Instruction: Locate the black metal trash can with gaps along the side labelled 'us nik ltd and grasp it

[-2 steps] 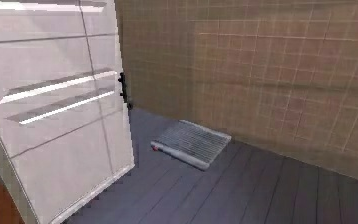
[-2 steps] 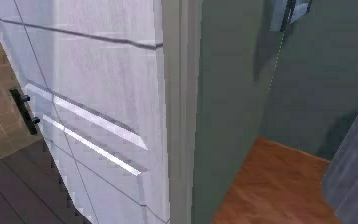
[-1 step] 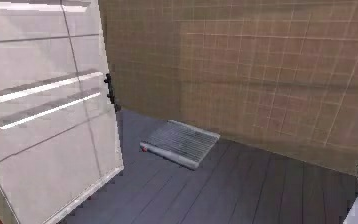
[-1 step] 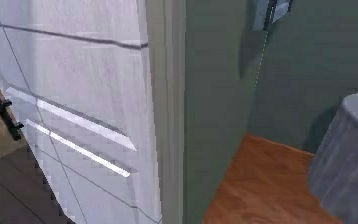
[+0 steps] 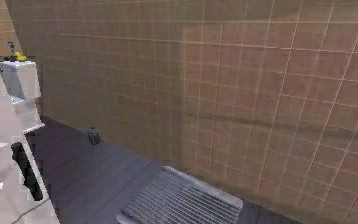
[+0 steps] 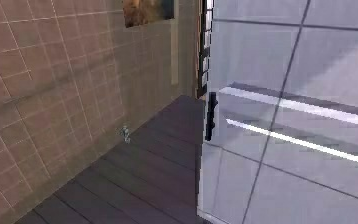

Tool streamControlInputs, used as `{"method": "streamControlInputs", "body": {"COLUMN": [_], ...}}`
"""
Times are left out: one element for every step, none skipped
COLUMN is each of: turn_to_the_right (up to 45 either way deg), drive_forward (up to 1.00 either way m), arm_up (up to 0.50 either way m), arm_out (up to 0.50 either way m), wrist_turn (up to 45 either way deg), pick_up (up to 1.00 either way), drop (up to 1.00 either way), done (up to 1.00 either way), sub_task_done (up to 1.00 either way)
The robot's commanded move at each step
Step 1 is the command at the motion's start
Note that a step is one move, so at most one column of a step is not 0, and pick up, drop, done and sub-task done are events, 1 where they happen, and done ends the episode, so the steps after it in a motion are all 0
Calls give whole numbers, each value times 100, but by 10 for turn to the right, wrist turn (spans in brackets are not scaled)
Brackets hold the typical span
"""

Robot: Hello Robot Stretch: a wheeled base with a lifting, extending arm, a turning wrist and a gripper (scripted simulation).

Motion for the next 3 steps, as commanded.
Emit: {"method": "streamControlInputs", "body": {"turn_to_the_right": [0, -120, -30], "drive_forward": [55, 0, 0], "arm_up": [0, 0, 0], "arm_out": [0, 0, 0], "wrist_turn": [0, 0, 0], "pick_up": [0, 0, 0], "drop": [0, 0, 0], "done": [0, 0, 0], "sub_task_done": [0, 0, 0]}}
